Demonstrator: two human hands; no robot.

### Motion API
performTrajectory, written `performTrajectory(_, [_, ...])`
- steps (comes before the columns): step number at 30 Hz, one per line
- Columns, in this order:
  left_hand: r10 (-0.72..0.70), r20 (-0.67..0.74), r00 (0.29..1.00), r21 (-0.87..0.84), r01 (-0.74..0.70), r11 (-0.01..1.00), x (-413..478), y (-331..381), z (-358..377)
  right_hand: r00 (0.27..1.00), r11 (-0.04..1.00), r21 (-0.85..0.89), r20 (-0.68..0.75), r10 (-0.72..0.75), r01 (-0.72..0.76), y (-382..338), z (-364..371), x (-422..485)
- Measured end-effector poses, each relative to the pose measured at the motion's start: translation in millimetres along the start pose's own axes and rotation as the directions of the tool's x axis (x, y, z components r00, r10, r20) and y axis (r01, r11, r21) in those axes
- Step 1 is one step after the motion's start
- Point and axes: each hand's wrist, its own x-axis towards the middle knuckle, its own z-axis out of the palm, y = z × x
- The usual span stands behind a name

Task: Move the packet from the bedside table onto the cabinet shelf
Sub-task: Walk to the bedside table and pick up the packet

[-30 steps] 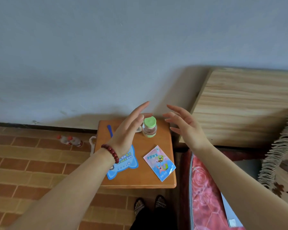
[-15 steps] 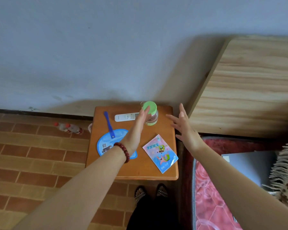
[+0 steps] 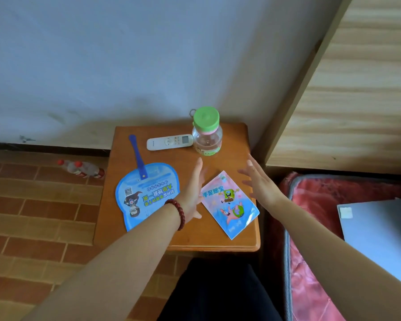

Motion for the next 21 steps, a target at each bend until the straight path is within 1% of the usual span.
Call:
performTrajectory(3, [-0.089, -0.019, 0.996, -0.028, 0.088, 0.996, 17.3, -18.2, -2.0, 0.999, 0.998, -0.049, 0.015, 0.045, -0.044, 19.5, 4.5, 14.2])
performTrajectory(7, [-0.138, -0.056, 0.989, -0.072, 0.134, 0.988, 25.9, -24.3, -3.5, 0.998, 0.993, -0.094, 0.008, 0.069, -0.068, 27.1, 8.2, 22.6])
performTrajectory(10, [-0.166, -0.059, 0.984, -0.123, 0.157, 0.980, 24.2, -19.1, -1.7, 0.996, 0.991, -0.097, -0.001, 0.089, -0.088, 27.7, 8.3, 24.2])
performTrajectory(14, [-0.259, -0.065, 0.964, -0.289, 0.230, 0.929, 25.8, -14.1, -0.1, 0.992, 0.987, -0.101, -0.019, 0.125, -0.126, 29.9, 9.2, 25.5])
performTrajectory(17, [-0.309, -0.095, 0.946, -0.337, 0.262, 0.904, 27.5, -14.2, 0.9, 0.988, 0.985, -0.079, -0.019, 0.155, -0.156, 32.1, 9.9, 27.3])
performTrajectory(21, [-0.326, -0.098, 0.940, -0.371, 0.269, 0.889, 31.9, -13.9, 1.5, 0.985, 0.984, -0.056, -0.030, 0.169, -0.171, 32.9, 10.8, 29.5])
